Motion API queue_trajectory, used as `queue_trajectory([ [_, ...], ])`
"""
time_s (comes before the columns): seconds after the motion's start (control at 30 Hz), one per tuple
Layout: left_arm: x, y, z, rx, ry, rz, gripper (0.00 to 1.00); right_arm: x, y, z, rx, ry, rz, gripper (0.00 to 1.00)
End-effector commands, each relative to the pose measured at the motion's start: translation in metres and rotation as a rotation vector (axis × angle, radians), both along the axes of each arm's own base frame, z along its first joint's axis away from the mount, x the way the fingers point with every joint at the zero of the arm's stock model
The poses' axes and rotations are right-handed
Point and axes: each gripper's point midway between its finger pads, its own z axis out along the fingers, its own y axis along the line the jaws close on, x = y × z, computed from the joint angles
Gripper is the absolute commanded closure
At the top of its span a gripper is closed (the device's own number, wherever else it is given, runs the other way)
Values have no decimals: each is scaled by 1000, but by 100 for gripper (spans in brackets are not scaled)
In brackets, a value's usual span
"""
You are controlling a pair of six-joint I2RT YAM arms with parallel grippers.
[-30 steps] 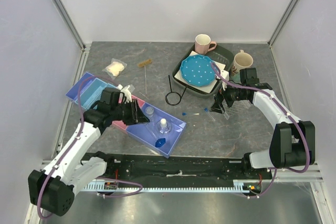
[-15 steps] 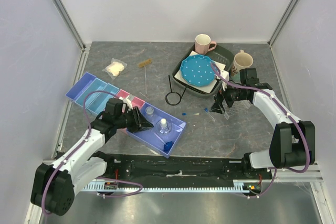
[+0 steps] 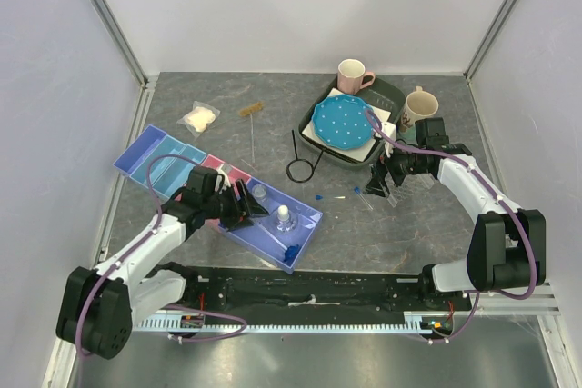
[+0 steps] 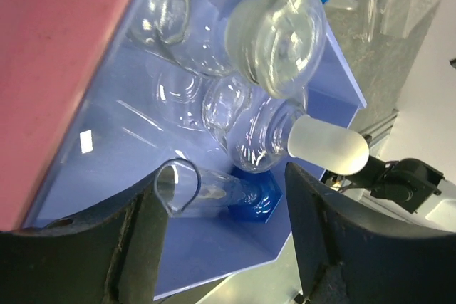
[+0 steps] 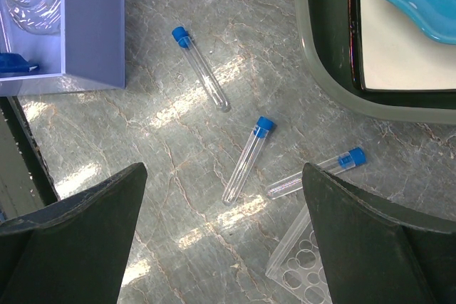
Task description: Organize the chemistry lab equipment
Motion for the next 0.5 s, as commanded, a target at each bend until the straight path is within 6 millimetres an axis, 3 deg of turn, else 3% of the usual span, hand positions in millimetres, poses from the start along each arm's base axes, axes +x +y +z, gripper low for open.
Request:
queue_trajectory([
  [0.0, 11, 15, -3, 120, 38, 44, 29, 9, 3, 21, 24, -75, 27, 2],
  [0.33, 22, 21, 16, 174, -14, 41, 27, 9, 3, 22, 19, -84, 26, 2],
  [0.47, 35, 25, 48, 210, -138, 4, 26, 9, 3, 22, 19, -84, 29, 2],
])
